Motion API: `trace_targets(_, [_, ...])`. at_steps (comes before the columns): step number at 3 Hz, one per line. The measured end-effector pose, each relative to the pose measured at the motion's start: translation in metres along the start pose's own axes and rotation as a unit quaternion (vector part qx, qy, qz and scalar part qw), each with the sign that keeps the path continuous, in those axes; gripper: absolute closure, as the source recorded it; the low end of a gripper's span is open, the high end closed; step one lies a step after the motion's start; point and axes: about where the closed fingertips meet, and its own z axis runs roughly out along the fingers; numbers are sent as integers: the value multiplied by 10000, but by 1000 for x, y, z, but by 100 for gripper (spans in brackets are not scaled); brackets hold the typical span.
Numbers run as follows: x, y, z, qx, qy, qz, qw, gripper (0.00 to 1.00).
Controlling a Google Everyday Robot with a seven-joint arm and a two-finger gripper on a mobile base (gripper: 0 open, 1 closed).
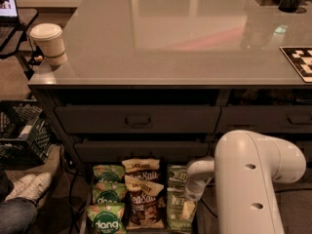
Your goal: Pick green jalapeno chip bag from bottom drawer and place on counter
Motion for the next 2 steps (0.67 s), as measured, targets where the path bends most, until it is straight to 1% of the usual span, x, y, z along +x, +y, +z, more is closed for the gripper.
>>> trace_targets(2, [0,0,1,-8,2,6,10000,64])
